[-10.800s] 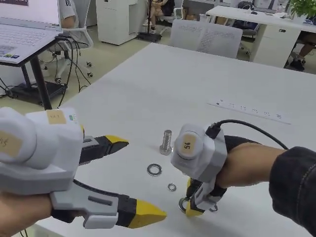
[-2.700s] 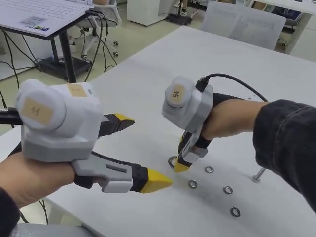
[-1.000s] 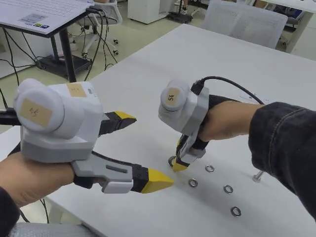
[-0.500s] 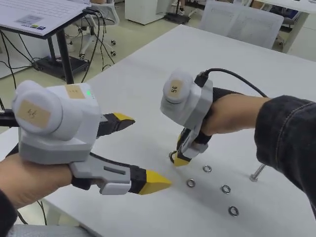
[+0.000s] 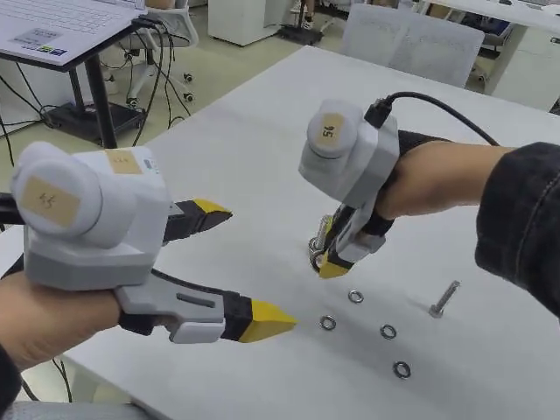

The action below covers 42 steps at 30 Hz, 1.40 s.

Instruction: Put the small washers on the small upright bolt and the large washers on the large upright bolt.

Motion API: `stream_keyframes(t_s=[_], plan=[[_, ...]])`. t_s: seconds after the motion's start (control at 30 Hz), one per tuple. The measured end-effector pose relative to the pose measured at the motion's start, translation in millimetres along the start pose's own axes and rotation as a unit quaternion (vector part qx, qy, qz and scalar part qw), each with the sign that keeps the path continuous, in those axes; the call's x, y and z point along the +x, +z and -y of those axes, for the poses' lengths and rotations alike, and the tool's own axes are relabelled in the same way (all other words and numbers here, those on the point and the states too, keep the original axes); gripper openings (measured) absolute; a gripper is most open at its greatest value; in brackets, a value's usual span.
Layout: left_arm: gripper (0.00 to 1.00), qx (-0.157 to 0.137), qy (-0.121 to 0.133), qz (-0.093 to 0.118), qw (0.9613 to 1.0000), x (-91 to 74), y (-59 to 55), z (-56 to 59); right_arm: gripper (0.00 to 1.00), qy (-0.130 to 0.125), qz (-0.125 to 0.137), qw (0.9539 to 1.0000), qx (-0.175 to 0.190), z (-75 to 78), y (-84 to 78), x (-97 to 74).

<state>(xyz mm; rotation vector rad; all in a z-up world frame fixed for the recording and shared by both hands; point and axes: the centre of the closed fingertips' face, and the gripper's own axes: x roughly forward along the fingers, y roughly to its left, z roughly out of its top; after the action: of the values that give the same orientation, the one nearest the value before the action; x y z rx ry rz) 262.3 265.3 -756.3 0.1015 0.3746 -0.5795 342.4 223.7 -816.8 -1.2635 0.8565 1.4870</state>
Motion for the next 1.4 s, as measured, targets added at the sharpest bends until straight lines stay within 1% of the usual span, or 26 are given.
stream_keyframes(t_s=[0.13,0.2,0.3,0.4,0.67,0.8,0.87,0.93,1.13,1.2,1.3,1.4], plan=[[0.84,0.003,-0.004,0.0,1.0,2.0,1.9,1.7,0.23,-0.012,-0.001,0.9999,0.005,7.6,-4.3,-10.5],[0.84,0.004,-0.005,-0.001,1.0,2.5,2.1,2.1,0.23,-0.017,0.0,0.9998,0.006,13.7,-5.0,-12.6],[0.84,0.004,-0.006,-0.001,1.0,2.6,2.2,1.9,0.23,-0.02,0.002,0.9997,0.01,18.8,-6.0,-17.6],[0.84,0.004,-0.007,-0.001,1.0,2.4,2.2,1.7,0.23,-0.025,-0.002,0.9996,0.009,23.9,-7.6,-21.8],[0.84,0.005,-0.008,0.0,1.0,3.1,2.1,2.8,0.23,-0.031,0.002,0.9995,0.005,38.4,-0.6,-28.2],[0.84,0.004,-0.008,-0.001,1.0,2.5,1.6,2.4,0.23,-0.035,-0.002,0.9994,0.002,46.8,3.3,-28.3],[0.84,0.004,-0.007,0.0,1.0,2.6,1.5,1.9,0.23,-0.029,0.002,0.9996,0.005,47.8,7.0,-26.6],[0.84,0.004,-0.007,-0.001,1.0,2.6,1.4,1.9,0.23,-0.028,-0.001,0.9996,0.002,52.1,8.3,-23.8],[0.84,0.004,-0.005,-0.002,1.0,1.3,0.3,0.7,0.23,-0.021,0.001,0.9998,0.004,56.8,14.3,-19.0],[0.84,0.004,-0.005,-0.003,1.0,1.1,0.1,0.6,0.23,-0.016,-0.001,0.9999,0.003,59.0,17.2,-15.0],[0.84,0.004,-0.005,-0.005,1.0,0.8,-0.9,0.7,0.23,-0.013,-0.005,0.9999,0.002,59.7,16.7,-11.4],[0.84,0.003,-0.004,-0.005,1.0,0.3,-1.6,0.3,0.23,-0.011,-0.007,0.9999,0.003,64.4,16.7,-8.5]])
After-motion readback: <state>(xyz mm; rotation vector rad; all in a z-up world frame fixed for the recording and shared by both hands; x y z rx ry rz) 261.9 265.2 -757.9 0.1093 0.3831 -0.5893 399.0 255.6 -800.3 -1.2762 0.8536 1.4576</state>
